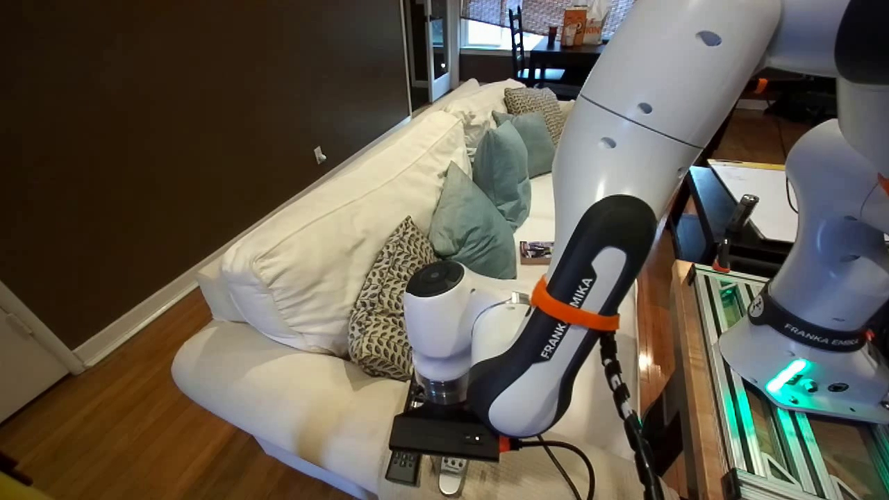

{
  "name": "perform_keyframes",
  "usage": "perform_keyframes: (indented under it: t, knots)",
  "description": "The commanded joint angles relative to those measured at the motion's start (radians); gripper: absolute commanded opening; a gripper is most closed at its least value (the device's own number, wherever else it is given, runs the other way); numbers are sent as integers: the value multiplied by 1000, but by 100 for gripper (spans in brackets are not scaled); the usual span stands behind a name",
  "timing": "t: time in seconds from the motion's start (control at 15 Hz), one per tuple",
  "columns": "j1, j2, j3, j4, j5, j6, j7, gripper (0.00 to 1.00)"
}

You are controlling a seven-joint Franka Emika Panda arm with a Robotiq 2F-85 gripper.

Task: Put the grey remote upright, then put it on the armrest of the chair

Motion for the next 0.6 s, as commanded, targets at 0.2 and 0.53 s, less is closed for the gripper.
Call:
perform_keyframes:
  t: [0.2, 0.53]
  knots:
    - [4, -101, -3, -96, -97, -12, 59, 100]
    - [9, -224, -25, -222, -207, 10, 96, 100]
